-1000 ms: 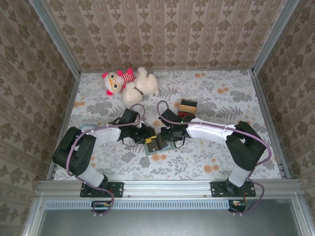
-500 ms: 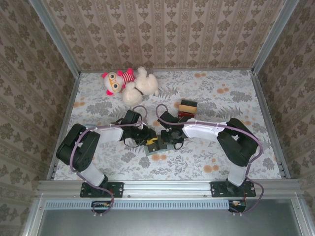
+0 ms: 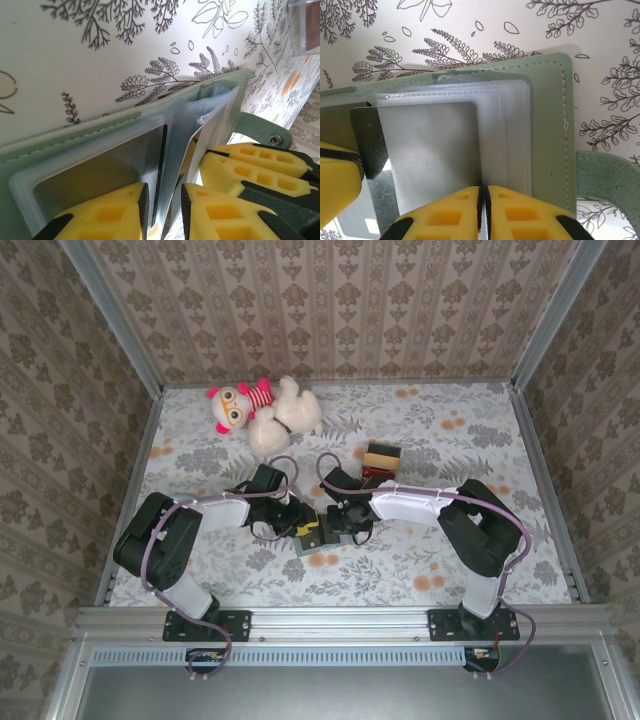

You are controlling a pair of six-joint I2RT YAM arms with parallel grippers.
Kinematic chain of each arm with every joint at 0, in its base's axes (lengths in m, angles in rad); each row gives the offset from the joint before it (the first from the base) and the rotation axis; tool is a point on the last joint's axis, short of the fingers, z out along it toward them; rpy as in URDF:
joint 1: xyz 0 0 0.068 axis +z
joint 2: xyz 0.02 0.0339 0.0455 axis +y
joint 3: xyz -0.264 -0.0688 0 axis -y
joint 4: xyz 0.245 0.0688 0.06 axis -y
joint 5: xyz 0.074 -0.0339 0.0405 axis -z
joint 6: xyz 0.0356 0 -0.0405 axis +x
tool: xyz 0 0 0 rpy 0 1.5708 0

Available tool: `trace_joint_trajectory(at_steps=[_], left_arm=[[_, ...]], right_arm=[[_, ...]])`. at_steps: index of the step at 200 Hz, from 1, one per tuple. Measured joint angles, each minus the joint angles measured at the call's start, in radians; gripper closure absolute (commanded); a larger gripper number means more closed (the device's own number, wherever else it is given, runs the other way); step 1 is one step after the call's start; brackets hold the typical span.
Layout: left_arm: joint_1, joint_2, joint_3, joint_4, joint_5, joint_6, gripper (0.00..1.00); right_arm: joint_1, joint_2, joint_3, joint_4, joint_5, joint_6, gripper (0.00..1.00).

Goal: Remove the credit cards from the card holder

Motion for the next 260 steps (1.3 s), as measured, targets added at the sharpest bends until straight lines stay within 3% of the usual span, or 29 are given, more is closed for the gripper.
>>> trace_joint_trajectory(at_steps=[111, 194, 260], left_arm=[[-0.013, 0.017, 0.021, 0.02, 0.017, 0.024, 0.82], [-0.014, 0.024, 0.034, -0.018, -0.003, 0.062, 0.74], [-0.02, 0.041, 0.049, -0.029, -0.014, 0.077, 0.79]], right_arm=[[-0.002, 0.0, 0.0, -0.003, 0.0, 0.0, 0.86], [-0.002, 0.0, 0.0, -0.003, 0.0, 0.0, 0.86], [-0.002, 0.0, 0.0, -0.003, 0.0, 0.0, 0.86]])
